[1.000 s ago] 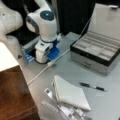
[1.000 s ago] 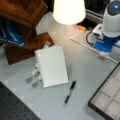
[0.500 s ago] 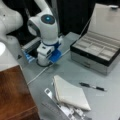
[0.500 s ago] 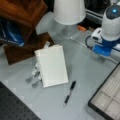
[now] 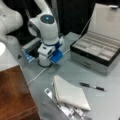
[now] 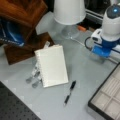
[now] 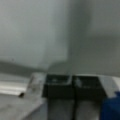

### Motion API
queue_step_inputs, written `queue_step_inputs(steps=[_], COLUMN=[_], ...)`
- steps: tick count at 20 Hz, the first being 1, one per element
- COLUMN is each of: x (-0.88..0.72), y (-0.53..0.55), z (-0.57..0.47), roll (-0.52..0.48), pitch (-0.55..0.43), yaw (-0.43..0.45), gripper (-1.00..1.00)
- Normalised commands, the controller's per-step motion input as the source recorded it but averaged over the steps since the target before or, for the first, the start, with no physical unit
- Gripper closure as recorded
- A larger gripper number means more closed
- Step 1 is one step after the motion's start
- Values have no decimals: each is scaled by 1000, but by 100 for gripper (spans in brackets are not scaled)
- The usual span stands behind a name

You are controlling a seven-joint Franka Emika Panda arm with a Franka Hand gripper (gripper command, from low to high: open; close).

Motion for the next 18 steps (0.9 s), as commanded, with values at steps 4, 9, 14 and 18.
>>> queue_step_inputs(steps=[4, 9, 14, 18], x=[-1000, -1000, -856, -307], y=[-103, -86, -39, 31], z=[-367, -70, 75, 12], roll=[77, 94, 124, 159], pitch=[-519, -458, -429, -389], yaw=[-133, -98, -31, 8], gripper=[100, 100, 100, 100])
